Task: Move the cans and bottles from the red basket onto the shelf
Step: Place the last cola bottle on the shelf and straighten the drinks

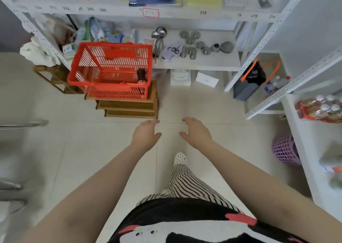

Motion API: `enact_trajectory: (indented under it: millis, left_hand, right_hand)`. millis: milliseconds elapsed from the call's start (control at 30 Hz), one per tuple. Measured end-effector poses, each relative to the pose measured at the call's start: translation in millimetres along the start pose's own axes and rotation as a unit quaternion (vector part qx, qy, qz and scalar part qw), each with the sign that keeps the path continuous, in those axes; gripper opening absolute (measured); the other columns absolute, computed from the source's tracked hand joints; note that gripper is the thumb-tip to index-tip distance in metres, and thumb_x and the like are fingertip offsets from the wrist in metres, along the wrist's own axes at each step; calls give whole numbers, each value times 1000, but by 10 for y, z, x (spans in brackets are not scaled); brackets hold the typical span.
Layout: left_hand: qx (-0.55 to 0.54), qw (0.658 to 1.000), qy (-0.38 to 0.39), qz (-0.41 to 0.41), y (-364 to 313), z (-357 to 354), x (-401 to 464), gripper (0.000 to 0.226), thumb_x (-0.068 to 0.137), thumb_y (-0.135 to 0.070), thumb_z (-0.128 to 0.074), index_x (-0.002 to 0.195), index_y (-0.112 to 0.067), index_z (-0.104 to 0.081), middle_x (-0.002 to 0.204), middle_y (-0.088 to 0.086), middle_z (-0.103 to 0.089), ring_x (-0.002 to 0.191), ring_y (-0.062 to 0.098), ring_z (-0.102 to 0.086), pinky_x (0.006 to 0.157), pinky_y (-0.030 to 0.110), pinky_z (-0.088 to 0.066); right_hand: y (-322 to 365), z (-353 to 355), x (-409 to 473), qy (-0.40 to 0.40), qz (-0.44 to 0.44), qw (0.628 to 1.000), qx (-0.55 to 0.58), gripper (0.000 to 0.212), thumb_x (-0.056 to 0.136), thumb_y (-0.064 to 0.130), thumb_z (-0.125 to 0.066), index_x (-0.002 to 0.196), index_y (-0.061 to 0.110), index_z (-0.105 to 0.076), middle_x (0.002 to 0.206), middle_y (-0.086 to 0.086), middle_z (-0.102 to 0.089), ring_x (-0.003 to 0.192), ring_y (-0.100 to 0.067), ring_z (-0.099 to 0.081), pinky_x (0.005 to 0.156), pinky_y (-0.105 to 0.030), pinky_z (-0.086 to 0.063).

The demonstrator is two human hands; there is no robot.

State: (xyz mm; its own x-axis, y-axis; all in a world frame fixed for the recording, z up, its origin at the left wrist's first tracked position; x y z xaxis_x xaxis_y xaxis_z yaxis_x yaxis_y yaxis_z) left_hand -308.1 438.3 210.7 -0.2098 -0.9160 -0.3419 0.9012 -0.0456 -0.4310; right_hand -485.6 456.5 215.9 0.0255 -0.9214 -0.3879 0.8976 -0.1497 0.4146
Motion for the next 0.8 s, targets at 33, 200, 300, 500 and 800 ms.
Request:
enact_trajectory:
  millis: [33, 200, 300, 500, 800]
  left_hand:
    - [-1, 1000, -6, 6, 64, 60, 98, 52, 90, -29, -58, 139, -18, -45, 139, 5, -52, 128, 26, -47, 102, 36, -41]
    - [1, 999, -23, 46, 360, 407, 743, 52, 89, -29, -60, 137, -18, -47, 134, 8, -55, 123, 28, -50, 97, 37, -44]
    - [-9, 998, -25, 55, 480, 589, 1123, 52, 88, -28, -61, 137, -16, -47, 133, 9, -56, 121, 29, -52, 96, 38, -45]
    - [-43, 997, -1, 65, 808, 786, 1701, 52, 87, -25, -62, 136, -15, -49, 136, 10, -55, 125, 28, -50, 102, 38, -42]
    - [-10, 997, 71, 31, 1614, 1287, 2902, 54, 86, -29, -62, 136, -17, -49, 136, 10, -53, 125, 29, -49, 104, 39, -40]
  right_hand:
    - [81, 14, 144, 4, 11, 1000, -4, 55, 90, 33, -58, 139, 17, -41, 135, -7, -50, 127, -25, -44, 94, -38, -45]
    - [431, 146, 964, 25, 58, 997, -34, 55, 89, 34, -58, 139, 17, -42, 132, -8, -53, 124, -28, -48, 95, -40, -46]
    - [601, 244, 1332, 36, 79, 994, -60, 54, 89, 32, -58, 137, 14, -44, 131, -10, -54, 120, -30, -51, 92, -38, -45]
    - [933, 326, 1992, 57, 86, 993, -62, 45, 89, 30, -58, 129, 12, -48, 127, -11, -58, 114, -32, -55, 86, -38, -46]
    - [1544, 186, 3136, 52, 4, 999, 10, 50, 85, 35, -62, 130, 16, -49, 125, -8, -60, 116, -29, -55, 92, -38, -46]
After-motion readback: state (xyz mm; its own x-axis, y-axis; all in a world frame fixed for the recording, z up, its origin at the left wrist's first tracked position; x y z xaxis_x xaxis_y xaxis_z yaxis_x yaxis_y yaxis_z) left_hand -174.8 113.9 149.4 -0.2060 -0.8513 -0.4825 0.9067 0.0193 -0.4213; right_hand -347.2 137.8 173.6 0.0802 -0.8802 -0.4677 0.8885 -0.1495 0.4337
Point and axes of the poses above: each hand's wrist, its own x-axis towards the middle knuckle, its own z-axis out of the back of the hand, y = z × x, the point moved 8 cm from there along x, towards the middle knuckle
